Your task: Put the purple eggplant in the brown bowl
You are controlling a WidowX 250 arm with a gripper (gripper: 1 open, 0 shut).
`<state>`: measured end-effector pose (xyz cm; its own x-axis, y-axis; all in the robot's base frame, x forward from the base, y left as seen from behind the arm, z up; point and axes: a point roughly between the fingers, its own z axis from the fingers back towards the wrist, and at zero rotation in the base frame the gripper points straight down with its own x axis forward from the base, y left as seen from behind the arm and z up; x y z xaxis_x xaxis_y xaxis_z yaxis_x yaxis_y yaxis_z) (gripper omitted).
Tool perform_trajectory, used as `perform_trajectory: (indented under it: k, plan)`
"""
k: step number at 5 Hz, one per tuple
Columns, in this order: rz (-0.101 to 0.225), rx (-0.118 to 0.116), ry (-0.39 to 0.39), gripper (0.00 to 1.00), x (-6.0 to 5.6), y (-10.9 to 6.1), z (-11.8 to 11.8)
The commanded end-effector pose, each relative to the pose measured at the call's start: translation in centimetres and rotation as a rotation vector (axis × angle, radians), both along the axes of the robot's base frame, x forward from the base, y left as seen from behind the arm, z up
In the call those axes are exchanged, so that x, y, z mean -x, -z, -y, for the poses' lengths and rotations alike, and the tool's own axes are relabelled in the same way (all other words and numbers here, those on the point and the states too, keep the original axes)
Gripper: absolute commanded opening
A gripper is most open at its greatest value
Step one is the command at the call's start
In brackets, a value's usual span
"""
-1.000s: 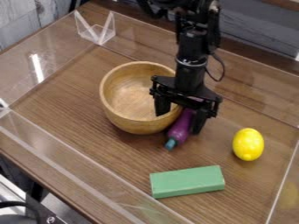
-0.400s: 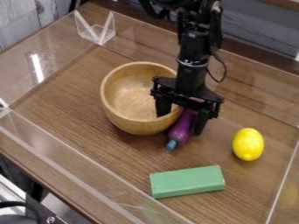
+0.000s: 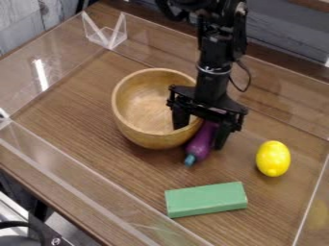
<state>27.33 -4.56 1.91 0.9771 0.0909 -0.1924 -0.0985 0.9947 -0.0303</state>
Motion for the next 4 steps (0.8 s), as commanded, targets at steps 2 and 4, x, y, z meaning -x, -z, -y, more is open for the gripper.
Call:
perform_trajectory:
  k: [2,4]
  plan:
    - [-0.056,0.001,0.032,1.00,1.13,1.16,1.64]
    - [-0.062,0.002,0.025,1.00,1.16,1.14,1.81]
